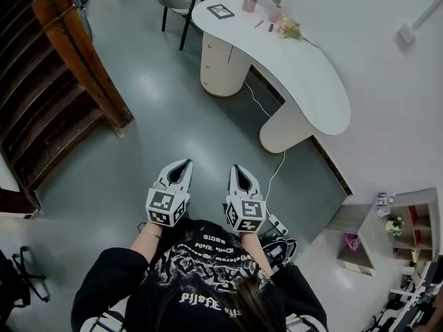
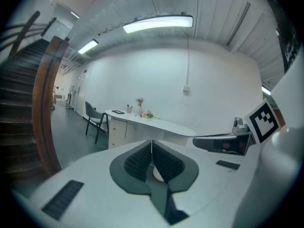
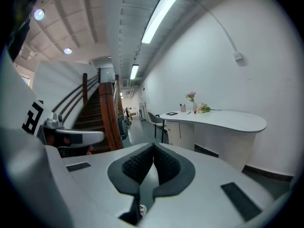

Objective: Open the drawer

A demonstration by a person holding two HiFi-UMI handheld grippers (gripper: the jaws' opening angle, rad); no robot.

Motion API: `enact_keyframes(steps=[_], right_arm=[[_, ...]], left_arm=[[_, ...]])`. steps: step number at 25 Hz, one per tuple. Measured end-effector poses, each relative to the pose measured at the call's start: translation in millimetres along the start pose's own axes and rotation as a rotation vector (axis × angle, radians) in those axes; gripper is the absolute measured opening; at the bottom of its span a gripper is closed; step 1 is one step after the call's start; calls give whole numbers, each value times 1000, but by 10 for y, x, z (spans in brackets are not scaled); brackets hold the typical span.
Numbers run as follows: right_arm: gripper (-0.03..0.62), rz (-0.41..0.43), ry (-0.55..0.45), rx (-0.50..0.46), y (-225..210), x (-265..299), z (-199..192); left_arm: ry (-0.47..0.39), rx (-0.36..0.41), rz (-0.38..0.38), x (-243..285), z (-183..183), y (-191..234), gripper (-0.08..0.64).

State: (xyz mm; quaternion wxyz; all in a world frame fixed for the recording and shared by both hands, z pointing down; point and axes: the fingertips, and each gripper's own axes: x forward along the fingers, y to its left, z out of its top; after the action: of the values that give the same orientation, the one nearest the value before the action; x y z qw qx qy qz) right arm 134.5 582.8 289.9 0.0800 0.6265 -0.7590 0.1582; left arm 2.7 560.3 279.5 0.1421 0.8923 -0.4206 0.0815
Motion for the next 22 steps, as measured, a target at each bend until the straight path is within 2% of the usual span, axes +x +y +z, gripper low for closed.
enact_keyframes(steps=[7, 14, 22], right_arm=[[26, -20, 53, -20, 11, 809, 172], [26, -52, -13, -61, 176, 1666, 668], [26, -89, 29, -34, 332, 2411, 716]], left_arm=[[11, 11, -52, 567, 301, 691, 25], [21, 27, -113, 1148, 632, 1446, 25], [41, 19, -172, 1622, 741, 2126, 25]])
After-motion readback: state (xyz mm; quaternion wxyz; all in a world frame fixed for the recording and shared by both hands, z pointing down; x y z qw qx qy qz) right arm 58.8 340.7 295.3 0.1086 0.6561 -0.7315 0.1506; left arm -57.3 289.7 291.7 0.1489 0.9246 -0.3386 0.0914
